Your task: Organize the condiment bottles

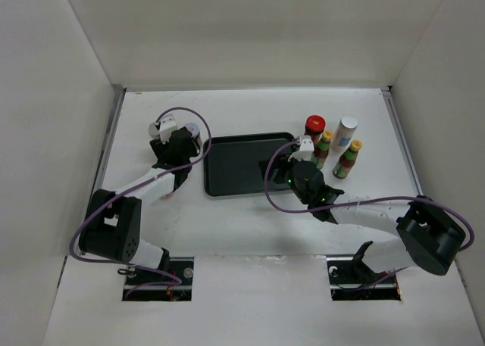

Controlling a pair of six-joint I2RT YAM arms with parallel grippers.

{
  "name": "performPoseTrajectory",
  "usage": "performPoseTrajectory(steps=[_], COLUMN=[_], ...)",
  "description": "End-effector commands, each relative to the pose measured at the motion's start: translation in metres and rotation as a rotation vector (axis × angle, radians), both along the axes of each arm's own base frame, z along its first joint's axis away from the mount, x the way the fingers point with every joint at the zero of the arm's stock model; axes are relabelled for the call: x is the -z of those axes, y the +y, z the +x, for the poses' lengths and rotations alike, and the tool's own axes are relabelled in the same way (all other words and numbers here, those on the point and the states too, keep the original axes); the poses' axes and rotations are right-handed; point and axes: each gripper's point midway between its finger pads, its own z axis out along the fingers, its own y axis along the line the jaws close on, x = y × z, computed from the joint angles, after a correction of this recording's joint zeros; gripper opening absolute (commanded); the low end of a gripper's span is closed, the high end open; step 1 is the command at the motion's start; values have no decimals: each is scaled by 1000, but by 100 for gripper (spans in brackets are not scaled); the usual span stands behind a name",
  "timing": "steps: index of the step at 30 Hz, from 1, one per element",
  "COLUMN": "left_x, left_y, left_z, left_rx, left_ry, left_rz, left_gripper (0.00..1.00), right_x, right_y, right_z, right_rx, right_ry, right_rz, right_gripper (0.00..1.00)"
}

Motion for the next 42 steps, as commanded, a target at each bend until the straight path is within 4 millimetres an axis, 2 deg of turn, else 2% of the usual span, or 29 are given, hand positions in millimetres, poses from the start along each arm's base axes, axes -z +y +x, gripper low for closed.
performPoseTrajectory(steps=[1,4,9,13,16,20,23,27,34,39,42], left_x=[-46,-70,-126,-149,-146,-138,-130,-113,-77,-64,-64], left_y=[-8,-16,-40,-65,-87,-126,-141,-148,-155,-155,-147], left_z=[5,-8,-30,-27,-11,11,28,48,62,62,60], left_rx=[7,37,109,176,215,307,325,338,341,336,300], left_ry=[-142,-187,-284,-319,-312,-311,-312,-274,-225,-235,-255], left_rz=[-33,-35,-51,-67,-70,-106,-110,-91,-66,-62,-35], left_gripper=[42,41,39,39,39,40,40,40,41,49,57], right_x=[-32,-30,-30,-29,-33,-38,-42,-39,-37,-32,-31], right_y=[10,9,7,5,-1,-23,-33,-35,-34,-34,-32], right_z=[6,6,8,10,9,13,15,16,17,20,20], right_rx=[-14,-10,-7,2,20,98,125,131,126,132,127], right_ry=[-68,-64,-61,-59,-69,-84,-94,-84,-81,-72,-72], right_rz=[76,80,81,84,91,114,127,133,127,121,112], right_gripper=[75,75,75,75,74,74,74,74,75,75,75])
